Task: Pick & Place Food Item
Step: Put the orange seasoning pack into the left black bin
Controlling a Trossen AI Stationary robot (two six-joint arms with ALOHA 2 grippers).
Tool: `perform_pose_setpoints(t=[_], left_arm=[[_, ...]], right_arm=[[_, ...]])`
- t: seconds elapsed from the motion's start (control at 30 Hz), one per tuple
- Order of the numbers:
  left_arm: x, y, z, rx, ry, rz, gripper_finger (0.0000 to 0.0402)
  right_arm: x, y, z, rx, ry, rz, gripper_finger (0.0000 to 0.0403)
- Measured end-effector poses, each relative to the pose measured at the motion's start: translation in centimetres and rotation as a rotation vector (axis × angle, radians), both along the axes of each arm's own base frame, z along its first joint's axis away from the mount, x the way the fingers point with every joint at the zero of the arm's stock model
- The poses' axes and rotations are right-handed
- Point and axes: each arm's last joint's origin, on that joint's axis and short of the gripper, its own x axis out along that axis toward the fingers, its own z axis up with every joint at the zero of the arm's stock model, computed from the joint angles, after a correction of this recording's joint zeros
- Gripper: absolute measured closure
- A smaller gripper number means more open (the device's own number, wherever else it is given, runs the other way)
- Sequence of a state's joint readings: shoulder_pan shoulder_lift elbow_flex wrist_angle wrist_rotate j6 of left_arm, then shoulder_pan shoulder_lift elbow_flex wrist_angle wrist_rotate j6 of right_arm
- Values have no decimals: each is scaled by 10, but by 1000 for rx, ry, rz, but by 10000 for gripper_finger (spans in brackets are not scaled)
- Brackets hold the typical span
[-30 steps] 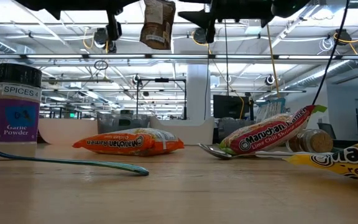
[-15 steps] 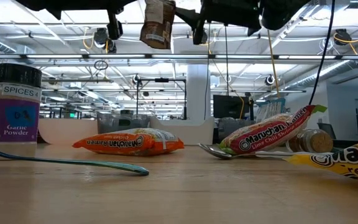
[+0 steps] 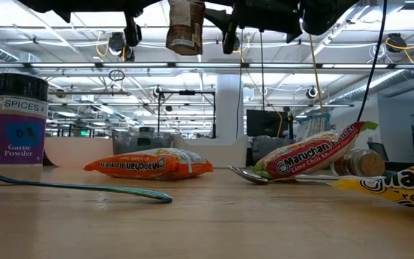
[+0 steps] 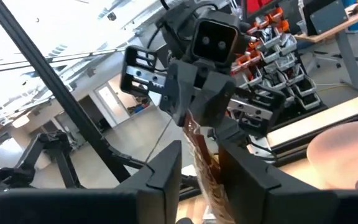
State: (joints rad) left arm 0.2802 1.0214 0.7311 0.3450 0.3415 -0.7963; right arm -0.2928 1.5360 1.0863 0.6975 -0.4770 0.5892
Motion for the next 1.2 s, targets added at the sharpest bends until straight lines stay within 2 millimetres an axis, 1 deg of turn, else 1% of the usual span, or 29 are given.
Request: perform_pose_setpoints(t=[0.3, 0.43, 0.63, 0.73, 0.8, 1.03, 1.1, 1.2], left_arm=[[0, 0, 0, -1, 0, 2, 401], [0, 0, 0, -16, 4, 21, 398], [0, 1, 1, 13, -10, 38, 374], [0, 1, 2, 21, -26, 40, 354], [0, 2, 3, 21, -28, 40, 332], [-3, 10, 5, 30, -51, 75, 239], [-3, 13, 10, 35, -34, 79, 221], [2, 16, 22, 81, 57, 53, 209]], right_arm=[[0, 1, 0, -14, 1, 23, 395], [0, 1, 0, -17, 4, 22, 400], [0, 1, -1, -15, 11, 24, 402], [0, 1, -2, -6, 20, 26, 402], [0, 1, -3, -2, 28, 26, 402], [0, 1, -4, 10, 40, 32, 403], [0, 1, -4, 13, 42, 50, 403], [0, 1, -5, 28, 58, 53, 403]])
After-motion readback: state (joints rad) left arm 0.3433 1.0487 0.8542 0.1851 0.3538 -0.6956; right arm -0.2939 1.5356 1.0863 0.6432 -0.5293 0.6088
